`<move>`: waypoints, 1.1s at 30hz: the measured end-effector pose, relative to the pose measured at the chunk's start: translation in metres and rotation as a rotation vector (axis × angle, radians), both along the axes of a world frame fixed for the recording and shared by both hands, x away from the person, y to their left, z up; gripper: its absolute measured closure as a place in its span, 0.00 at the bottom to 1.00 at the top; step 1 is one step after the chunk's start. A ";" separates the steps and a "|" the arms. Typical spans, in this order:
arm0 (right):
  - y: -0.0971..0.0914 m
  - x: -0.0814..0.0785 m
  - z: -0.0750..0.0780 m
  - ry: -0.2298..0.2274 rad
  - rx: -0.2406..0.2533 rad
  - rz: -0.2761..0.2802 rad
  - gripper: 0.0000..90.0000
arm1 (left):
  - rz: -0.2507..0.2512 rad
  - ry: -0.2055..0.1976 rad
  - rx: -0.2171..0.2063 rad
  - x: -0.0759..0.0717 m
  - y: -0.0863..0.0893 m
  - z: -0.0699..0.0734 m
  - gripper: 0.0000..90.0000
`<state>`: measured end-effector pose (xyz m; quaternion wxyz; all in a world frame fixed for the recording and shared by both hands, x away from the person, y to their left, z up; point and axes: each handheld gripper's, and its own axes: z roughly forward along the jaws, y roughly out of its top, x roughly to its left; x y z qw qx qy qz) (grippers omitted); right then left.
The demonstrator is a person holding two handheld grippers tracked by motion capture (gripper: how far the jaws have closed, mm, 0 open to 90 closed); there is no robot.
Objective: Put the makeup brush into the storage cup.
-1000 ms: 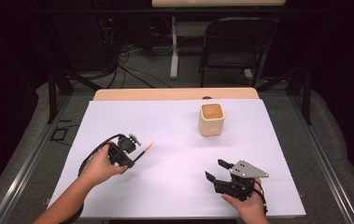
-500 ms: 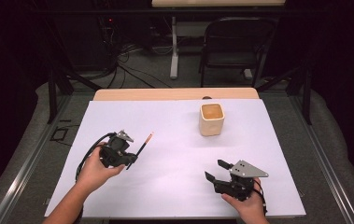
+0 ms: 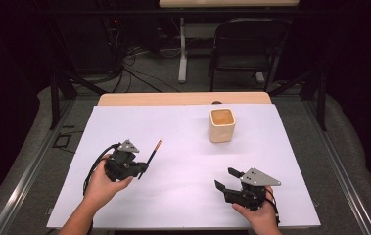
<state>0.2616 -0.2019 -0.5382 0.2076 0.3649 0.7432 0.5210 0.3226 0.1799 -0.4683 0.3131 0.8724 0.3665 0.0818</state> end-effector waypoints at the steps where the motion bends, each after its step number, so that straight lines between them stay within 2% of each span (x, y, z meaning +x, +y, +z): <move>1: 0.000 0.000 0.000 0.006 -0.001 0.002 0.37 | 0.002 -0.010 -0.008 -0.002 0.000 0.001 0.94; 5: 0.001 0.000 0.000 0.003 -0.005 0.002 0.37 | 0.019 -0.052 -0.088 -0.009 0.001 0.002 0.94; 13: 0.003 0.000 0.000 0.002 -0.006 0.003 0.37 | 0.036 -0.133 -0.188 -0.019 0.006 0.001 0.94; 15: 0.003 0.000 0.000 -0.011 -0.005 -0.002 0.37 | 0.040 -0.150 -0.216 -0.022 0.009 -0.001 0.94; 18: 0.003 0.001 0.000 -0.009 0.006 -0.003 0.37 | 0.041 -0.168 -0.218 -0.025 0.010 -0.005 0.94; 26: 0.001 0.001 0.003 -0.019 0.010 -0.008 0.37 | 0.053 -0.177 -0.282 -0.029 0.016 -0.016 0.94; 30: 0.001 0.002 0.002 0.012 0.023 -0.004 0.39 | 0.048 -0.191 -0.282 -0.032 0.014 -0.019 0.94; 33: 0.002 0.001 0.003 -0.004 0.029 0.002 0.40 | 0.043 -0.205 -0.281 -0.034 0.013 -0.020 0.94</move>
